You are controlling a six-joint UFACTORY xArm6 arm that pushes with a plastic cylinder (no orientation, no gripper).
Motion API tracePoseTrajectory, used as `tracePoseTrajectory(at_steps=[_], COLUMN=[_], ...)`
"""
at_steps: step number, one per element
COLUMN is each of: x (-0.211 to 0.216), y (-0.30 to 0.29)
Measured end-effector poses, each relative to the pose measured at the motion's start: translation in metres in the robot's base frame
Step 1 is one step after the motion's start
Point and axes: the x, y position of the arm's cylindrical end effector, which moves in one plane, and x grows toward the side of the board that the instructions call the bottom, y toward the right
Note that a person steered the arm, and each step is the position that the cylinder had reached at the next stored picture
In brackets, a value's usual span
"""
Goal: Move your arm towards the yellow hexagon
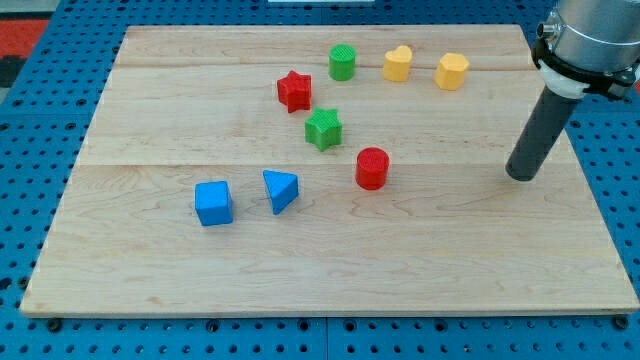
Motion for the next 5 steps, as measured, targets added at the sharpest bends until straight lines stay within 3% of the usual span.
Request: tracePoseTrajectory(at_steps=[5], x=[-0.003], y=[-0.023])
